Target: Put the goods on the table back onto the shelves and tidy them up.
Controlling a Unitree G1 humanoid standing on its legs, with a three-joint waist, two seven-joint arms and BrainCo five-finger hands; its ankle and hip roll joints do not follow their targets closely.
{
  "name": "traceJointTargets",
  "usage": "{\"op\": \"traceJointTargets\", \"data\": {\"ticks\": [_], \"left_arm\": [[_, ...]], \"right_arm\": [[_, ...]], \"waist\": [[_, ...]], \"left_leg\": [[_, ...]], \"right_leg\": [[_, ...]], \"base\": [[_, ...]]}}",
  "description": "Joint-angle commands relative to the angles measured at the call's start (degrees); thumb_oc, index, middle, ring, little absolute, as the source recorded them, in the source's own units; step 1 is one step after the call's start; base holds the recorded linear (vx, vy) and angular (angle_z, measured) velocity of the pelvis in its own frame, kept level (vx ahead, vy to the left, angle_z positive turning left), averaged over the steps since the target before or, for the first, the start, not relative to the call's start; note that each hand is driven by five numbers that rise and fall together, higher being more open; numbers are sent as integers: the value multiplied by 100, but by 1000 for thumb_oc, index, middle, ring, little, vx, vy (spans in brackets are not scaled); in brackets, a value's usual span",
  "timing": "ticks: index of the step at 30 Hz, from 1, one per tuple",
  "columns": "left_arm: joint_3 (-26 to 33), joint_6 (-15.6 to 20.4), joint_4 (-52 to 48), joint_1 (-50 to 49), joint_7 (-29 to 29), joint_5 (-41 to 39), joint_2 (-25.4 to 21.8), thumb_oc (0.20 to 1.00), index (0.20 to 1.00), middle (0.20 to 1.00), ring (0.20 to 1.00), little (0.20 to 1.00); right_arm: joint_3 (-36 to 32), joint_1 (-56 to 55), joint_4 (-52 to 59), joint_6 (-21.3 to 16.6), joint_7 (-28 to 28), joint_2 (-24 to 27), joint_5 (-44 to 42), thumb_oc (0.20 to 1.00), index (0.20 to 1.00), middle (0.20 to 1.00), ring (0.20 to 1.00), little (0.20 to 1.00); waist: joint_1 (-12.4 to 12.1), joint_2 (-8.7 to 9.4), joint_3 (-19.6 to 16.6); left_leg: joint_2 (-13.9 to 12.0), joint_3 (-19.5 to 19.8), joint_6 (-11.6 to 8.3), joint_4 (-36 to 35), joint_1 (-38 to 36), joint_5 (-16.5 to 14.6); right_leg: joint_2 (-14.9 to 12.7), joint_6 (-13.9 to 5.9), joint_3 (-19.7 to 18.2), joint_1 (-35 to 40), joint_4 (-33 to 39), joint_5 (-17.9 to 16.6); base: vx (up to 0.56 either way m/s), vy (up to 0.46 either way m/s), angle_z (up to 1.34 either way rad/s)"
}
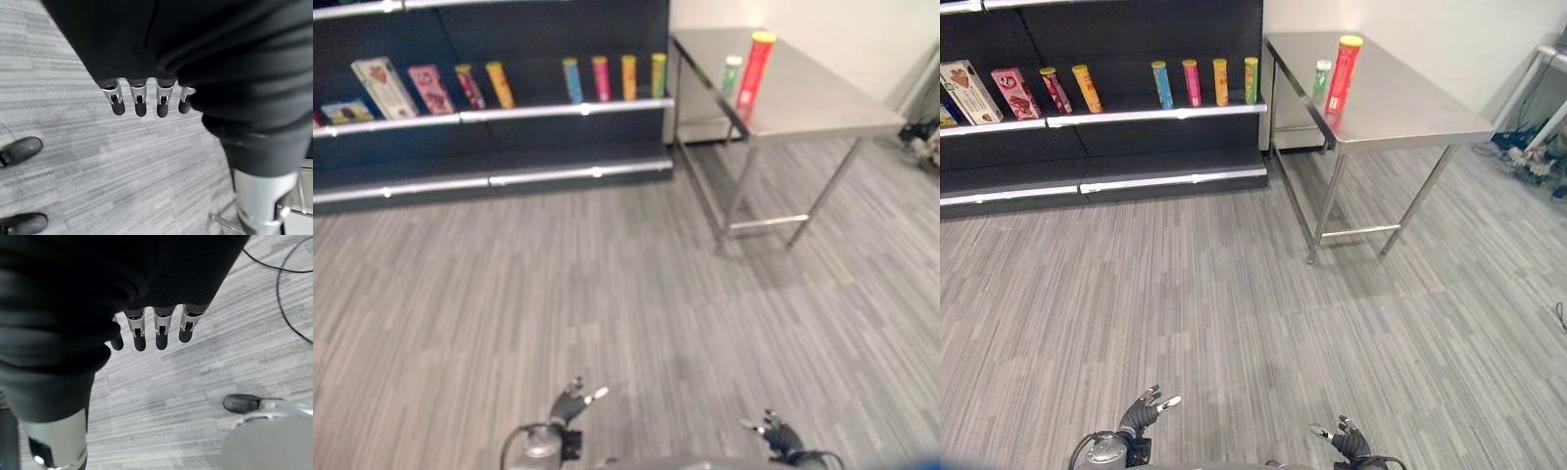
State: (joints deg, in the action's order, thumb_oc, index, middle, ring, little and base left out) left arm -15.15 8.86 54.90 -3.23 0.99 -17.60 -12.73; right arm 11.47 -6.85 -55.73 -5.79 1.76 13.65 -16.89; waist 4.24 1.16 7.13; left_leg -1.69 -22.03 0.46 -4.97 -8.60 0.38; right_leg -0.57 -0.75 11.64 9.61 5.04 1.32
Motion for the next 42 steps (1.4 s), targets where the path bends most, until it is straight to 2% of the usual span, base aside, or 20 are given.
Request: {"op": "traceJointTargets", "data": {"ticks": [1, 20, 34, 37, 40, 41, 42], "left_arm": [[8, 212, 158, 337, -4, -100, 14, 1000, 1000, 1000, 1000, 1000], [11, 185, 559, 355, 18, 195, -3, 1000, 1000, 1000, 1000, 1000], [9, 204, 566, 430, 66, 228, -37, 1000, 1000, 1000, 1000, 1000], [35, 211, 583, 430, 75, 196, -46, 1000, 1000, 1000, 1000, 1000], [92, 202, 657, 458, 79, 165, -96, 1000, 1000, 1000, 1000, 1000], [92, 202, 657, 459, 79, 164, -95, 1000, 1000, 1000, 1000, 1000], [92, 202, 655, 455, 70, 171, -105, 1000, 1000, 1000, 1000, 1000]], "right_arm": [[202, 275, -110, -150, 2, 78, 28, 1000, 1000, 1000, 1000, 1000], [294, 331, -259, -121, -18, 86, 225, 1000, 1000, 1000, 1000, 1000], [382, 453, -420, -32, -56, 47, 311, 1000, 1000, 1000, 1000, 1000], [383, 483, -458, -25, -60, 37, 305, 1000, 1000, 1000, 1000, 1000], [373, 543, -417, -17, -78, 46, 296, 1000, 1000, 1000, 1000, 1000], [373, 543, -417, -16, -78, 46, 296, 1000, 1000, 1000, 1000, 1000], [359, 530, -425, -17, -91, 54, 292, 1000, 1000, 1000, 1000, 1000]], "waist": [[134, 65, -184], [218, 100, -166], [113, 141, -125], [91, 131, -97], [58, 85, 56], [55, 88, 52], [57, 79, 95]], "left_leg": [[-247, 246, -470, -3, -228, -182], [-245, 179, -458, -3, -231, -202], [-92, 245, -304, -3, -52, -263], [-49, 261, -257, -3, -8, -286], [65, 315, -97, -3, 45, -373], [70, 311, -94, -3, 50, -374], [119, 361, -41, -3, 14, -407]], "right_leg": [[-394, -745, -17, 120, -30, 257], [-403, -755, -107, 54, -67, 224], [-541, -886, -207, -232, -277, 167], [-603, -922, -210, -340, -434, 174], [-763, -1036, -235, -807, -1346, 216], [-769, -1039, -241, -824, -1367, 226], [-827, -1070, -243, -929, -1678, 160]], "base": [[0, 0, 0], [-2, 3, -3], [6, 51, -3], [9, 90, -1], [5, 126, -4], [37, 106, -8], [49, 105, -2]]}}
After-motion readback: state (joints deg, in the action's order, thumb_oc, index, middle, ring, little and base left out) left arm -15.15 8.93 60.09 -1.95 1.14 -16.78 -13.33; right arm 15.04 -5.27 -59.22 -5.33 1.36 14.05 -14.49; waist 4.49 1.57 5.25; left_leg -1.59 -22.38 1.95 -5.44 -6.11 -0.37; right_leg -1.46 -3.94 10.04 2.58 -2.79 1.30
